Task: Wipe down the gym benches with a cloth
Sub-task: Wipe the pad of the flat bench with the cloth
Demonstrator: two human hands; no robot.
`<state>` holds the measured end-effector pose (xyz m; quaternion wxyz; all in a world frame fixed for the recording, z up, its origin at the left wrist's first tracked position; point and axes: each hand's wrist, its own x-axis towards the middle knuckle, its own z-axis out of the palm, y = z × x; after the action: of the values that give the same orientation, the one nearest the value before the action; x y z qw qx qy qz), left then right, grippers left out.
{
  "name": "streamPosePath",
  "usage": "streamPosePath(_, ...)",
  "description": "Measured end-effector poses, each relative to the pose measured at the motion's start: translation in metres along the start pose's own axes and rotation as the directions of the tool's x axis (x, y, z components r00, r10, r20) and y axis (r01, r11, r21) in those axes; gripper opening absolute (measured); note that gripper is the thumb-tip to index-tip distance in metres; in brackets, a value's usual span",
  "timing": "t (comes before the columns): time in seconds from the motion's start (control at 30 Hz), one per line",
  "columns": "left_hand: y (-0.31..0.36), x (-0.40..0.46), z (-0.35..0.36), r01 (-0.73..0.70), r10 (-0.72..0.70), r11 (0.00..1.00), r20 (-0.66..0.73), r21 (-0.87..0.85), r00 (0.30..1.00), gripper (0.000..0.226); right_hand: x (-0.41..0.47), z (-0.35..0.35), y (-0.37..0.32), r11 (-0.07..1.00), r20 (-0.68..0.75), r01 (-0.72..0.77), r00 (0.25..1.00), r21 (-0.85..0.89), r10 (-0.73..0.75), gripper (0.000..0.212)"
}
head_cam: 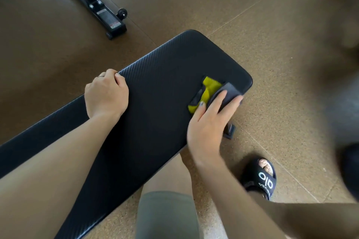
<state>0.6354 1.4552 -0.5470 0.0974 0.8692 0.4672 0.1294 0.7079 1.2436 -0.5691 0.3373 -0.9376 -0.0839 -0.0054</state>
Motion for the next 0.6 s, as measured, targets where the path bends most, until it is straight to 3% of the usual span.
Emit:
streamPosePath(0.13,0.001,-0.002,-0.001,-0.009,0.009,1.000,0.004,0.001,1.000,0.043,0.007,-0.003,0.006,0.999,0.083,0.014,0.996,0.045,-0.018,0.063)
streamPosePath(0.33,-0.001,0.001,0.001,-0.004,0.004,1.000,0.002,-0.003,1.000,0.043,0.084,-0.014,0.005,0.987,0.083,-0.158,0.984,0.021,0.156,0.065)
streamPosePath(0.6,-0.002,0.000,0.003,0.004,-0.004,1.000,-0.021,-0.008,1.000,0.041,-0.004,-0.008,0.004,0.978,0.112,0.088,0.991,-0.191,-0.068,0.062)
